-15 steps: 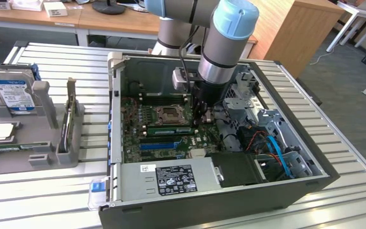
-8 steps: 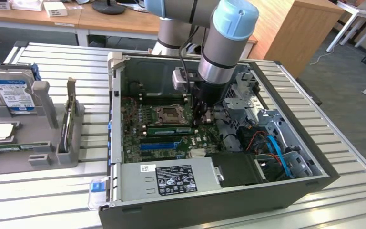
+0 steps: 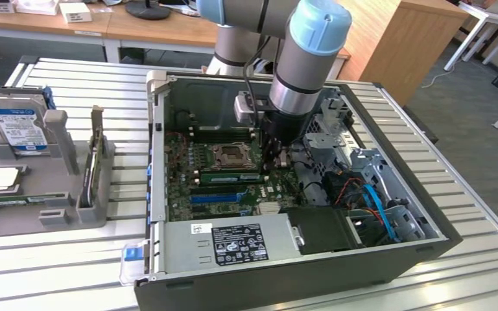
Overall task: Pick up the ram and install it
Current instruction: 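Press down the ram until it locks into place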
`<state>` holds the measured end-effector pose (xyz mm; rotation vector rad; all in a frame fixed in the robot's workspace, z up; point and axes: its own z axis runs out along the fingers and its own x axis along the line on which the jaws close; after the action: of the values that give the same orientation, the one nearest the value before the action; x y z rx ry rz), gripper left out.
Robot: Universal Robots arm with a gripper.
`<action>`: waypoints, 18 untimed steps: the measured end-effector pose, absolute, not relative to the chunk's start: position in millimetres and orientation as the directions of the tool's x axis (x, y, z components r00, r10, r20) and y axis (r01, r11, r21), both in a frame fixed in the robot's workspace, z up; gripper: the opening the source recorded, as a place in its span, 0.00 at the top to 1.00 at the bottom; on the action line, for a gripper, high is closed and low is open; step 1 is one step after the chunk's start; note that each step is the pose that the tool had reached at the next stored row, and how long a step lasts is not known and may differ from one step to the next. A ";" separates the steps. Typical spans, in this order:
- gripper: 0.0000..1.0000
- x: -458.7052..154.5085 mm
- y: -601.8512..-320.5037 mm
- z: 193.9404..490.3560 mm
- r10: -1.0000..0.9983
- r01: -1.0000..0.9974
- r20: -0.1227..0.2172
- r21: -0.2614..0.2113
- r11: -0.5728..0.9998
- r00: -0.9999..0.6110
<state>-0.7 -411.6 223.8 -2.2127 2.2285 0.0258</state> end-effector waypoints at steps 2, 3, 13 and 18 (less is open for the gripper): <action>0.89 -0.7 -411.6 223.8 -1.000 -1.000 -0.012 0.011 0.007 -0.007; 0.89 -0.7 -411.6 223.7 -1.000 -1.000 -0.012 0.011 0.007 -0.007; 0.89 -0.7 -411.6 222.4 -1.000 -1.000 -0.012 0.011 0.007 -0.007; 0.89 -0.6 -411.4 224.4 -1.000 -1.000 -0.014 0.011 0.007 -0.007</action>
<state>-0.6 -411.4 224.4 -2.2117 2.2277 0.0268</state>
